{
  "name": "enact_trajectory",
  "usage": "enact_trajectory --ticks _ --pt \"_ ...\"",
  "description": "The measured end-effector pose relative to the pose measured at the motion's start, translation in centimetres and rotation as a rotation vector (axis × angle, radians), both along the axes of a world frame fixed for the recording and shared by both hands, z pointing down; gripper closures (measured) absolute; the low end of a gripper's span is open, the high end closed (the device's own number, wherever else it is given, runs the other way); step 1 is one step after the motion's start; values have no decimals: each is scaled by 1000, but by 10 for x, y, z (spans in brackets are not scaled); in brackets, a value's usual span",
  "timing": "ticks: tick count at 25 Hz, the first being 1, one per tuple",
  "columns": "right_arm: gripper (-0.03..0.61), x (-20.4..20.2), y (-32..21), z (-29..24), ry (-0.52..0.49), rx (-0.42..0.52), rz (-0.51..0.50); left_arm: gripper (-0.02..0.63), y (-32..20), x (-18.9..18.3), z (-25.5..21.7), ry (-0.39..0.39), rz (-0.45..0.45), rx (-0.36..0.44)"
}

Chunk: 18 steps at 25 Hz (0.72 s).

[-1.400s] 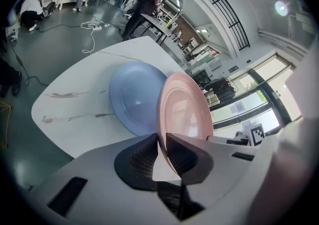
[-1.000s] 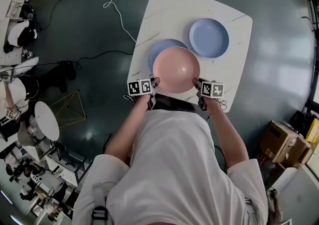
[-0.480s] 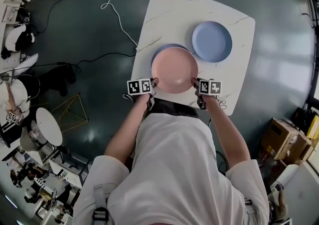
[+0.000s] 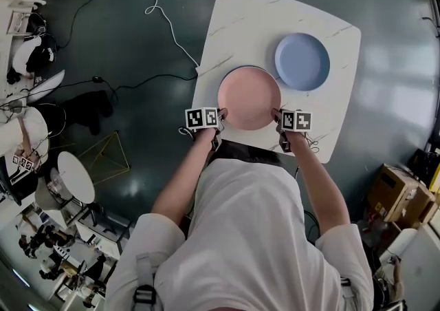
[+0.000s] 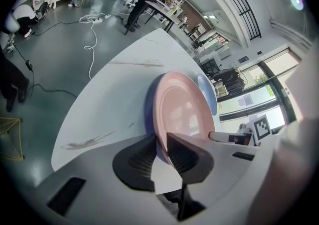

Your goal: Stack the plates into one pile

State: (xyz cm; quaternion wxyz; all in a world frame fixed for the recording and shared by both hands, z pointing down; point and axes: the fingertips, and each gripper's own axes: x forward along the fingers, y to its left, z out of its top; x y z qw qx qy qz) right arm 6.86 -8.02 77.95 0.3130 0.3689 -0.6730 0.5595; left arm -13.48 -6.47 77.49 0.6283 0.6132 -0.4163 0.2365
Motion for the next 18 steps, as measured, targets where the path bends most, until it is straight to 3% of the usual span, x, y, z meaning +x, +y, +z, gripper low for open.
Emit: enact_trajectory --ticks 9,14,18 --pt "460 -4 -6 -2 38 75 -51 517 -8 -5 0 -12 23 56" --pt "456 0 -8 -9 24 96 -18 469 -6 -7 -4 -22 48 90" --pt "456 0 -9 -16 9 118 -8 469 -3 -12 -8 -16 35 99"
